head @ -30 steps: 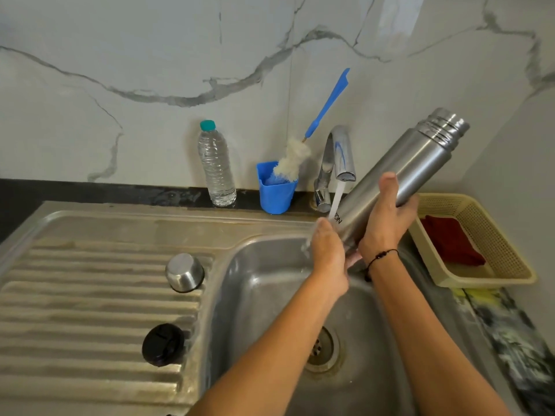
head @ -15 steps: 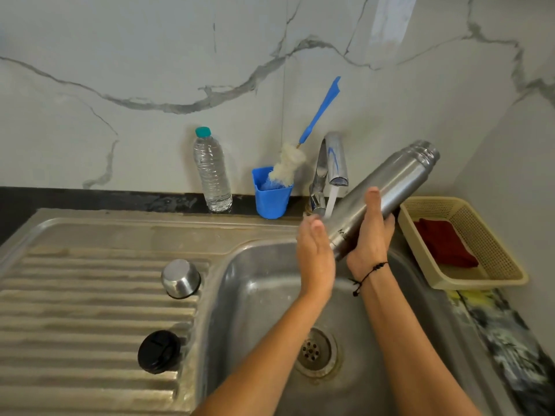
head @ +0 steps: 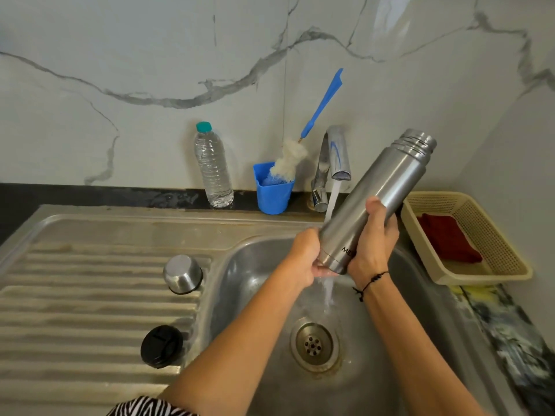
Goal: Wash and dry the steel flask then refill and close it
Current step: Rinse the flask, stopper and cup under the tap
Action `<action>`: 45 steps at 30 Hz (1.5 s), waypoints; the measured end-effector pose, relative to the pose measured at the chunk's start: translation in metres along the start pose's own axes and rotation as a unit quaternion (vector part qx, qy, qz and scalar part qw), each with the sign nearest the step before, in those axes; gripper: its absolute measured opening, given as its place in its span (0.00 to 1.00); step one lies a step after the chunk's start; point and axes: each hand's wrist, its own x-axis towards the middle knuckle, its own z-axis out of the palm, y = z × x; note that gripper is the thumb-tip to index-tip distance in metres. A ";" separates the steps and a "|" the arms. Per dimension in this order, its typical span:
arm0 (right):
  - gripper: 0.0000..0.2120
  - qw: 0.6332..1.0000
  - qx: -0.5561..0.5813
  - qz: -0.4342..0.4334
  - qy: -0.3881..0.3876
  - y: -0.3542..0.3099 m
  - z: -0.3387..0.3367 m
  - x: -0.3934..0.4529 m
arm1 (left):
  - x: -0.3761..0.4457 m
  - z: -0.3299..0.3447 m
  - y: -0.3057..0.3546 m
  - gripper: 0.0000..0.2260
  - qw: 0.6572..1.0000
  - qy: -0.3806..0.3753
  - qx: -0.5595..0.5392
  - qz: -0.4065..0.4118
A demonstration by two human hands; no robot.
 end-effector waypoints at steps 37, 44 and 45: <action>0.16 0.999 -0.012 0.003 -0.053 -0.011 0.012 -0.002 | 0.008 -0.018 0.006 0.15 0.990 -0.062 0.108 0.063; 0.18 0.998 -0.006 0.026 -0.059 0.001 0.004 -0.005 | 0.012 -0.037 -0.001 0.23 0.980 -0.166 0.001 -0.113; 0.19 0.998 -0.018 0.011 -0.065 0.001 0.003 -0.004 | 0.011 -0.033 -0.004 0.21 0.985 -0.145 -0.025 -0.096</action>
